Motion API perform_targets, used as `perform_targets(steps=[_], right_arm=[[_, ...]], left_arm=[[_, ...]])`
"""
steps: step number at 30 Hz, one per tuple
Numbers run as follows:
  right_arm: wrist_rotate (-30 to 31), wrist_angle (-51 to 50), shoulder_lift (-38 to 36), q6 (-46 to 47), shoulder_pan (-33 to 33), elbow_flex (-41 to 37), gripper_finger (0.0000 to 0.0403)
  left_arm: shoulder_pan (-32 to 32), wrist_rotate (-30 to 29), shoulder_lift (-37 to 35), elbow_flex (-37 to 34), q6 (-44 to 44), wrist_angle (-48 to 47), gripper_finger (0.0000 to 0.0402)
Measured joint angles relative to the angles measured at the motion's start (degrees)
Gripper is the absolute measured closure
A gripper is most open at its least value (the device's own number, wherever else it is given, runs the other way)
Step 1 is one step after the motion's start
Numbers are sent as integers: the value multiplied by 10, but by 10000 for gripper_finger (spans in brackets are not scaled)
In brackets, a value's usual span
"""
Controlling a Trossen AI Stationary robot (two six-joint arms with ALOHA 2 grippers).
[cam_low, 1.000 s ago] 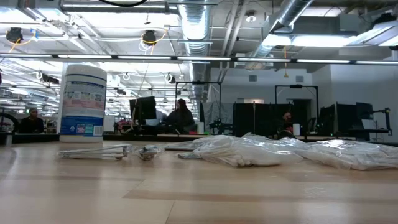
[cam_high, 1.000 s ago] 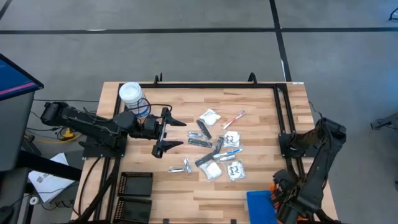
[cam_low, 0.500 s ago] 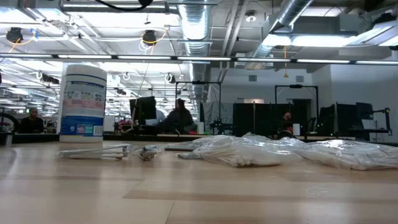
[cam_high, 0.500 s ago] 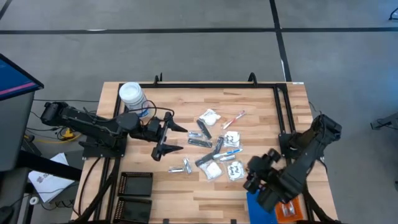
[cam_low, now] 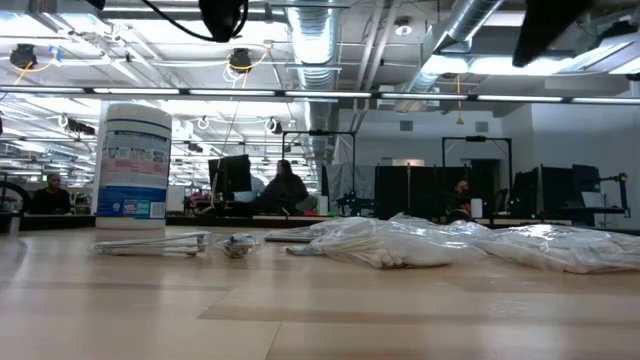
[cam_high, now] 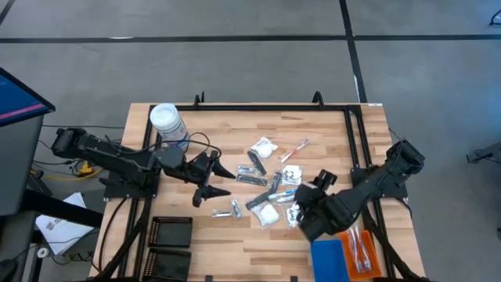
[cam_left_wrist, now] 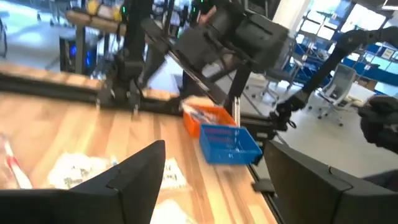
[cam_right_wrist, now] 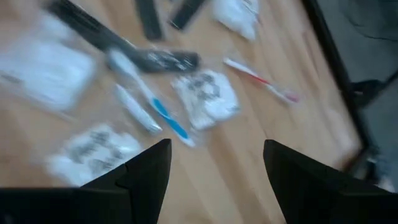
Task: Pick & Place Travel size toiletries
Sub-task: Put the vanity pack into the bottom black bin
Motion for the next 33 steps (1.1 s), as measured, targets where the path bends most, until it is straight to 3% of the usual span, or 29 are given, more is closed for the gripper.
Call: perform_targets(steps=[5,10,18,21,24,27,33], right_arm=[[-36,32,-2,-13,-29,-92,155],[-79,125,-32,-29,-36,-181,155],[-22,366,-208,-38,0,-289,155],[-36,446,-254,-48,-1,-328,155],[-94,501,-274,-67,-3,-344,155],[-157,505,-277,-80,-2,-344,155],[-193,473,-278,-23,-38,-339,155]], left_arm=[[-10,0,0,0,-3,-7,150],[-11,-2,0,0,0,-7,160],[7,-7,0,0,1,-7,169],[7,7,12,0,1,-6,170],[7,87,51,2,-5,-9,170],[10,129,113,21,-26,-12,170],[24,186,257,102,-75,-8,175]])
